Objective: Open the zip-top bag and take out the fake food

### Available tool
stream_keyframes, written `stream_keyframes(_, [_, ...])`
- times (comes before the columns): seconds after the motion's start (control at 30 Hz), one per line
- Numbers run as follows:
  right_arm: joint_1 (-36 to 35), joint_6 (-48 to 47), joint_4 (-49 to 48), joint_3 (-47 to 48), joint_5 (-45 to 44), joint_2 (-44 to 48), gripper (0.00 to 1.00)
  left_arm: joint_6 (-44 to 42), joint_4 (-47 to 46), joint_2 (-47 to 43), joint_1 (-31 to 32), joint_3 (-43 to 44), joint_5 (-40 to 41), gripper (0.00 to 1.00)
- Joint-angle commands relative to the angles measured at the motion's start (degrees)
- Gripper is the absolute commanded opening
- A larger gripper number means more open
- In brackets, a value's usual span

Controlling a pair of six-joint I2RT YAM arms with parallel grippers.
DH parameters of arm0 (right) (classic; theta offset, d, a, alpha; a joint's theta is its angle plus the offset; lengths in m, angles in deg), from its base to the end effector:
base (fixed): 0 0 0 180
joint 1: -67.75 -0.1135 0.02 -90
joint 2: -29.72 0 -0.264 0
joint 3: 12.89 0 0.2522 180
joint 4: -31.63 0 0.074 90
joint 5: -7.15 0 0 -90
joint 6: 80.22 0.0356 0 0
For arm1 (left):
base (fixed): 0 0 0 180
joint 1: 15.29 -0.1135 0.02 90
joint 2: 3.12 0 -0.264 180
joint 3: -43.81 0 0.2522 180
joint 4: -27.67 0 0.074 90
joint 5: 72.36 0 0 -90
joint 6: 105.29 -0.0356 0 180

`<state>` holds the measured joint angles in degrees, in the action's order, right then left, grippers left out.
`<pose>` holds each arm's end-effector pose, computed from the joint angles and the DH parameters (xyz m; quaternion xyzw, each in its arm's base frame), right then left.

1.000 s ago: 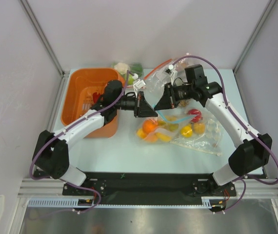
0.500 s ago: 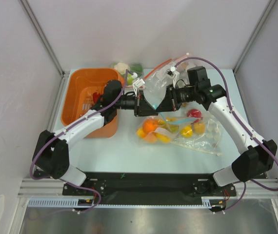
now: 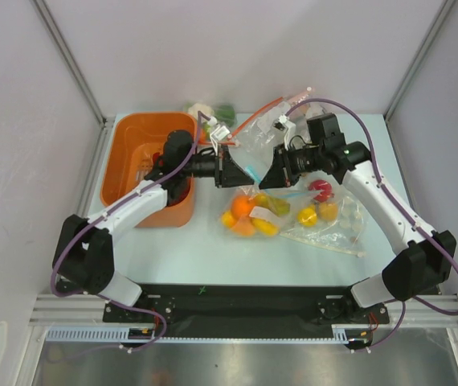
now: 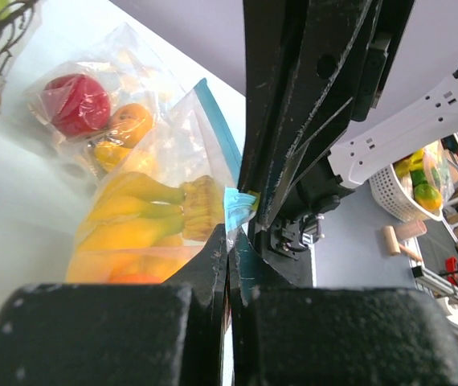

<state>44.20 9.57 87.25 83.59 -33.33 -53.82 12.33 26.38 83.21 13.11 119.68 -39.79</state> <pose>0.2711 0.1477 0.3665 -0.3357 0.7793 0.4494 0.2793 0.2875 -0.1896 0.3163 0.3160 0.6656 -0.5900 0.3302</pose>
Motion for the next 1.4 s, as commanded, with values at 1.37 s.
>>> stream_keyframes(1.37, [-0.5,-0.2,14.1,-10.9,-10.3,13.1,0.00,-1.0,6.3,-5.5,-8.8,-3.7,33.2,0.00])
